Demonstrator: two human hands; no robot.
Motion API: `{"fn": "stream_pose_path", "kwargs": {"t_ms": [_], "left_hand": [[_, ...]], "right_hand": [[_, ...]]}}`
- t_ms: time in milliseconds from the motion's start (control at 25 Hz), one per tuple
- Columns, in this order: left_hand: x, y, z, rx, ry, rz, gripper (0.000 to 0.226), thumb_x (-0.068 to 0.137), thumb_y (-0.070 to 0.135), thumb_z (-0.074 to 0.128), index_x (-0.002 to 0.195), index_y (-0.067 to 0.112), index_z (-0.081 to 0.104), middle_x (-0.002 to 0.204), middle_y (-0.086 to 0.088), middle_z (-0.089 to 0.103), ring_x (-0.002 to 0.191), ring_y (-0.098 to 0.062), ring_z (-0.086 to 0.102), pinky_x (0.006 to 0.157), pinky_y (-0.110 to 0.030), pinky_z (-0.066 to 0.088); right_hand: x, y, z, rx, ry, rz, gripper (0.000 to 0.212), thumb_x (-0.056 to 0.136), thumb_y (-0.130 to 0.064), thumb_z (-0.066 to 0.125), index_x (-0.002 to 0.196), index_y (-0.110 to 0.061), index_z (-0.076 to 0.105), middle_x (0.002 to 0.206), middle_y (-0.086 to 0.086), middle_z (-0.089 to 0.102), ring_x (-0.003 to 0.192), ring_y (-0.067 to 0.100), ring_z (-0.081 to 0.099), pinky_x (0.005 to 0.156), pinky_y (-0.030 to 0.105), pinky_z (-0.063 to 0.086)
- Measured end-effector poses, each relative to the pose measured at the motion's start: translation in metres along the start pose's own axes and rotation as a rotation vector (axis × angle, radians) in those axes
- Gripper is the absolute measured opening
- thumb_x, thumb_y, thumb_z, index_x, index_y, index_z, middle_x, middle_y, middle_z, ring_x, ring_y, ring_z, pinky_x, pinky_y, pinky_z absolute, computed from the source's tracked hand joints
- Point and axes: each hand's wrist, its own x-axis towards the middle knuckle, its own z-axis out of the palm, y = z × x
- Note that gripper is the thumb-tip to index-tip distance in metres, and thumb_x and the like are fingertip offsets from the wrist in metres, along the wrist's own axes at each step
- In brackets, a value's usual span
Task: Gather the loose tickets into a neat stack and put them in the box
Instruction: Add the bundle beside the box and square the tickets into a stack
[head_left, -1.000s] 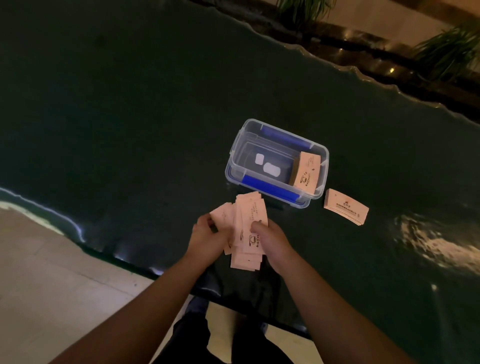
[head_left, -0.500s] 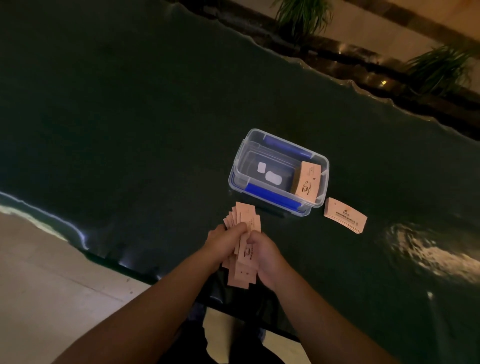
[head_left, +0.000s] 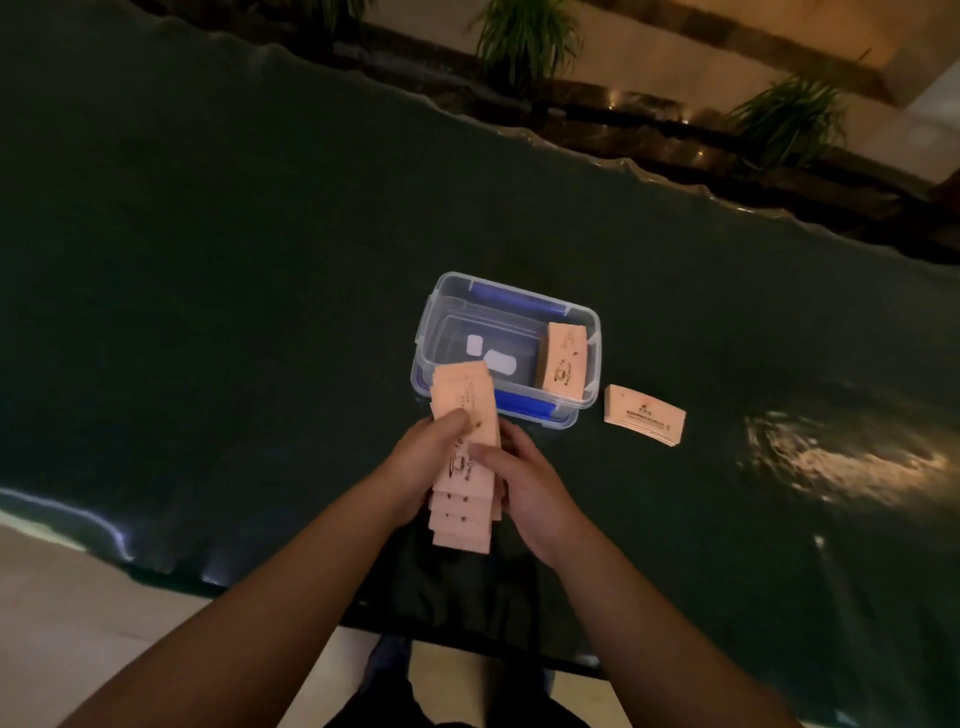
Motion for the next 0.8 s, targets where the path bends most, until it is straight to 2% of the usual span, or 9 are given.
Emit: {"fn": "stream_pose_path", "kwargs": {"t_ms": [80, 200, 320, 400, 480, 560, 640, 720, 800], "left_hand": [[0.0, 0.004, 0.018, -0.17, -0.034, 0.028, 0.028, 0.099, 0.025, 0.052, 0.12, 0.014, 0.067, 0.1, -0.016, 0.081, 0.088, -0.029, 0.08, 0.077, -0.045, 0.062], [0.003, 0.001, 0.054, -0.373, -0.049, 0.107, 0.032, 0.097, 0.027, 0.054, 0.122, 0.012, 0.066, 0.1, -0.014, 0.081, 0.089, -0.028, 0.08, 0.08, -0.047, 0.059], [0.007, -0.003, 0.096, -0.457, -0.039, 0.175, 0.05, 0.083, 0.028, 0.065, 0.131, 0.015, 0.061, 0.113, -0.014, 0.079, 0.102, -0.029, 0.078, 0.081, -0.047, 0.06], [0.008, -0.006, 0.128, -0.455, -0.028, 0.2, 0.055, 0.079, 0.024, 0.069, 0.133, 0.015, 0.06, 0.118, -0.013, 0.078, 0.107, -0.028, 0.077, 0.078, -0.044, 0.063], [0.008, -0.011, 0.156, -0.44, -0.024, 0.225, 0.057, 0.08, 0.019, 0.073, 0.135, 0.015, 0.06, 0.12, -0.013, 0.077, 0.108, -0.028, 0.076, 0.077, -0.041, 0.065], [0.008, -0.016, 0.185, -0.42, -0.024, 0.234, 0.058, 0.081, 0.013, 0.075, 0.137, 0.018, 0.058, 0.124, -0.013, 0.075, 0.112, -0.028, 0.075, 0.081, -0.043, 0.065], [0.007, -0.022, 0.211, -0.402, -0.038, 0.233, 0.056, 0.086, 0.008, 0.074, 0.138, 0.022, 0.058, 0.127, -0.011, 0.074, 0.115, -0.028, 0.073, 0.087, -0.047, 0.064], [0.007, -0.03, 0.234, -0.38, -0.062, 0.214, 0.053, 0.089, 0.007, 0.073, 0.137, 0.023, 0.058, 0.126, -0.01, 0.075, 0.115, -0.027, 0.073, 0.09, -0.047, 0.063], [0.01, -0.036, 0.249, -0.367, -0.076, 0.163, 0.053, 0.086, 0.009, 0.076, 0.135, 0.02, 0.06, 0.122, -0.01, 0.077, 0.112, -0.026, 0.074, 0.091, -0.046, 0.062]], "right_hand": [[-0.007, -0.009, -0.021, 0.068, 0.028, -0.053, 0.046, 0.093, -0.031, 0.075, 0.138, -0.03, 0.064, 0.123, 0.004, 0.081, 0.111, 0.023, 0.078, 0.093, 0.049, 0.062], [-0.018, -0.014, -0.053, 0.344, 0.05, -0.081, 0.055, 0.095, -0.045, 0.067, 0.141, -0.014, 0.066, 0.132, 0.016, 0.076, 0.123, 0.034, 0.072, 0.11, 0.057, 0.051], [-0.035, -0.017, -0.09, 0.59, 0.05, -0.1, 0.062, 0.099, -0.049, 0.054, 0.145, -0.008, 0.063, 0.139, 0.021, 0.07, 0.133, 0.04, 0.064, 0.115, 0.056, 0.044], [-0.044, -0.019, -0.116, 0.629, 0.055, -0.132, 0.069, 0.095, -0.05, 0.059, 0.15, -0.008, 0.057, 0.141, 0.023, 0.068, 0.135, 0.042, 0.062, 0.115, 0.058, 0.043], [-0.048, -0.024, -0.137, 0.66, 0.116, -0.175, 0.081, 0.087, -0.04, 0.074, 0.157, -0.013, 0.044, 0.141, 0.024, 0.067, 0.133, 0.043, 0.064, 0.115, 0.065, 0.045], [-0.05, -0.029, -0.163, 0.694, 0.208, -0.195, 0.096, 0.074, -0.029, 0.088, 0.156, -0.031, 0.039, 0.135, 0.02, 0.072, 0.121, 0.038, 0.073, 0.105, 0.065, 0.054], [-0.05, -0.031, -0.189, 0.629, 0.246, -0.202, 0.108, 0.058, -0.024, 0.097, 0.148, -0.047, 0.041, 0.131, 0.014, 0.074, 0.109, 0.031, 0.079, 0.091, 0.059, 0.064], [-0.048, -0.032, -0.219, 0.523, 0.264, -0.173, 0.108, 0.05, -0.022, 0.101, 0.139, -0.052, 0.048, 0.128, 0.01, 0.074, 0.101, 0.027, 0.082, 0.082, 0.052, 0.068], [-0.042, -0.035, -0.249, 0.426, 0.269, -0.125, 0.106, 0.048, -0.021, 0.102, 0.135, -0.052, 0.051, 0.123, 0.006, 0.074, 0.094, 0.024, 0.083, 0.08, 0.052, 0.068]]}}
